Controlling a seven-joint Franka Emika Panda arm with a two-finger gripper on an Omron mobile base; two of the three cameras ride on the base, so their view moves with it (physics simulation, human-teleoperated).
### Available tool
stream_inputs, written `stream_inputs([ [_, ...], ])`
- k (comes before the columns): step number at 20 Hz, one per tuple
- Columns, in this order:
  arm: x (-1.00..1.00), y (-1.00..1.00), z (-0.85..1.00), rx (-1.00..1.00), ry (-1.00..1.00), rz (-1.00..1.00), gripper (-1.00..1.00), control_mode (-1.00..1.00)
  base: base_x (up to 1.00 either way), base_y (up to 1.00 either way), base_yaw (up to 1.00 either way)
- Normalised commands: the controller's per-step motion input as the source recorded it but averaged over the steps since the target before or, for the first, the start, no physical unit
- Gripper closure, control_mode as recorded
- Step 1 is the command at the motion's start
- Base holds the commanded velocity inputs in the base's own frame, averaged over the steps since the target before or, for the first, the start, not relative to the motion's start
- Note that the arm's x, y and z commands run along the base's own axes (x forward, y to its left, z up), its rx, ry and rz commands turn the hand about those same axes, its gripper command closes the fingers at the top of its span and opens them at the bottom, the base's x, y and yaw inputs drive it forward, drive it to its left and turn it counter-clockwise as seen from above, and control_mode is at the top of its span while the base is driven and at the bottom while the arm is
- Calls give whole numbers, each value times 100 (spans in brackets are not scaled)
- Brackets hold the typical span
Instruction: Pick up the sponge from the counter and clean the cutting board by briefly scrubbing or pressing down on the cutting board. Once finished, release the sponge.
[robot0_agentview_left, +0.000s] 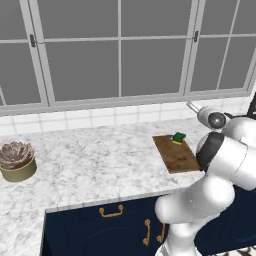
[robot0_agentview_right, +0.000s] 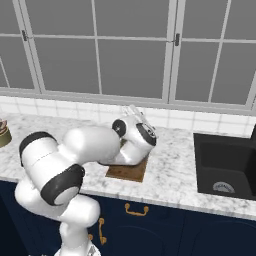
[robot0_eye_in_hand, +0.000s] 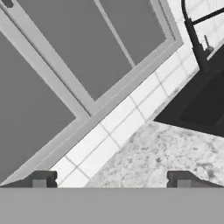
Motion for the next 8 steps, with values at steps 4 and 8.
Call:
stream_inputs([
  [4, -86, 20, 100, 21, -17, 2, -100, -100, 0, 0, 0],
  [8, -74, 33, 100, 19, -11, 3, -100, -100, 0, 0, 0],
])
